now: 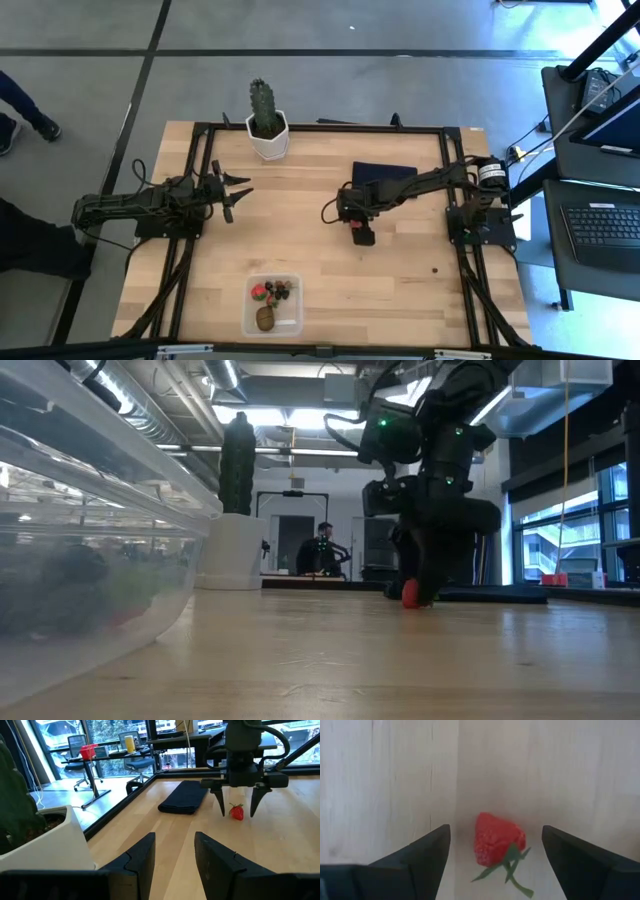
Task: Pick and placing Produce into tupperware
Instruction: Put the strawberry in the transparent bin
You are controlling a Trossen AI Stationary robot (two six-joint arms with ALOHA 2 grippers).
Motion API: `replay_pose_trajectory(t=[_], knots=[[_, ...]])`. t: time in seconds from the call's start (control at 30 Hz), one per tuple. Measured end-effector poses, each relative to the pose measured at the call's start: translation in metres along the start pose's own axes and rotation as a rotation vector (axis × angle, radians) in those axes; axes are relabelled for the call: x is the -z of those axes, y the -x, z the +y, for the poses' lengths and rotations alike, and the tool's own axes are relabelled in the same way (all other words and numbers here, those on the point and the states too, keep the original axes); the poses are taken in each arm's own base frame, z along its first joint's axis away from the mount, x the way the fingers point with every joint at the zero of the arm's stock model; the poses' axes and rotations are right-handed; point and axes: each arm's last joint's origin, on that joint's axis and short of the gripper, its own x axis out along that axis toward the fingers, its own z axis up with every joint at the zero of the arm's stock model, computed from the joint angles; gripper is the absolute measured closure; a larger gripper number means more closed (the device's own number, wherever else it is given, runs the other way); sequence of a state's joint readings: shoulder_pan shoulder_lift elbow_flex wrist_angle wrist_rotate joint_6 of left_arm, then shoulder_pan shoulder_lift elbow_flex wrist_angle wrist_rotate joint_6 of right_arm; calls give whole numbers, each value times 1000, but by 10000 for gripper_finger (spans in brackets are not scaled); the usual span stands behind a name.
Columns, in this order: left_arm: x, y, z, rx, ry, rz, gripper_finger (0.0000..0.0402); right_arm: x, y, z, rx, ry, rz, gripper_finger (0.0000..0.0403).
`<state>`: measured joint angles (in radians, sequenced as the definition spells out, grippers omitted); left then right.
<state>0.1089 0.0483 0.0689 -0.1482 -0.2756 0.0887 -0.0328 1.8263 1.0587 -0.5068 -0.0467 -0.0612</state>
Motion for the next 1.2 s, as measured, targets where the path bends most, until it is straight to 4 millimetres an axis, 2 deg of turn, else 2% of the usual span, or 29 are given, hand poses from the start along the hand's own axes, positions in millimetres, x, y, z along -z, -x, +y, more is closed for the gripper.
replay_pose_trajectory(t=[0.53, 0.93, 1.2], knots=[[0, 0, 0, 0, 0, 0, 272, 0, 0, 0, 1, -9, 0, 88], [0, 0, 0, 0, 0, 0, 272, 2, 0, 0, 9, -85, 20, 89], [0, 0, 0, -1, 0, 0, 272, 3, 0, -2, 79, -84, 30, 129]])
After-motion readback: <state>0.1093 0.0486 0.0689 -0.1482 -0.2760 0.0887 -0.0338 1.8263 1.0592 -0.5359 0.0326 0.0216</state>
